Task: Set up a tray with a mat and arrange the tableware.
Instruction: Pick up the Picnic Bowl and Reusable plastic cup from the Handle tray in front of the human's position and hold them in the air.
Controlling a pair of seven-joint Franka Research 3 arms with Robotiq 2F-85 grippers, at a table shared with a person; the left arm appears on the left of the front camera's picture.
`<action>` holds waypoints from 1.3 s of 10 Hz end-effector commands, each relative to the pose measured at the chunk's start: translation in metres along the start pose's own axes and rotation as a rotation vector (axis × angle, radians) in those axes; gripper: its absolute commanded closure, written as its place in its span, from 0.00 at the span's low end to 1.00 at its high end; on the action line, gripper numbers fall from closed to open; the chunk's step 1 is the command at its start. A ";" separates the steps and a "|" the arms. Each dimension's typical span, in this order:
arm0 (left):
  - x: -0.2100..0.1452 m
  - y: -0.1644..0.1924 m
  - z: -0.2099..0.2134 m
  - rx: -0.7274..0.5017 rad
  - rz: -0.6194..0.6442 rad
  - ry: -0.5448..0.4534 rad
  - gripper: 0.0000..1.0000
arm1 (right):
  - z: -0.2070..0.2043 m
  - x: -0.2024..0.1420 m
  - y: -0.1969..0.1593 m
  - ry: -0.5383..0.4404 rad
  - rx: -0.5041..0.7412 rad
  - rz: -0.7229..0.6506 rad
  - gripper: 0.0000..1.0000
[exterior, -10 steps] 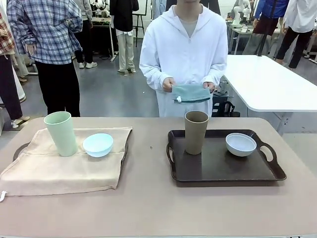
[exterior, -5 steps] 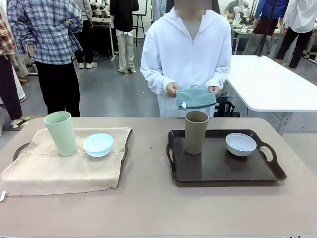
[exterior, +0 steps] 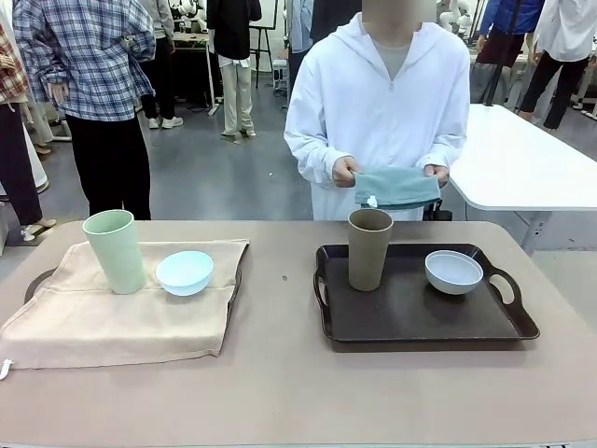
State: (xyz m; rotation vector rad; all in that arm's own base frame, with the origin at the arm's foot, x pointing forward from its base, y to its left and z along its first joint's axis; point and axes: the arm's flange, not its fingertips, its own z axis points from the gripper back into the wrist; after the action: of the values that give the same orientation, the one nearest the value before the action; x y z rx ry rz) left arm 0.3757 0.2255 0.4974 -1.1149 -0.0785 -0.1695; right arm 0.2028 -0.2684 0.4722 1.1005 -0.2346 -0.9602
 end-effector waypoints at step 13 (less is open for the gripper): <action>-0.002 -0.002 -0.004 0.002 -0.010 -0.021 0.00 | -0.001 0.000 0.000 0.010 0.009 0.004 0.17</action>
State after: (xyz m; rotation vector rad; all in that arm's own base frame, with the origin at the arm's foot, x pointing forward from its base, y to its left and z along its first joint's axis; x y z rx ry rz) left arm 0.3761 0.2245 0.4974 -1.1144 -0.0776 -0.1705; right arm 0.2031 -0.2682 0.4713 1.0993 -0.2300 -0.9619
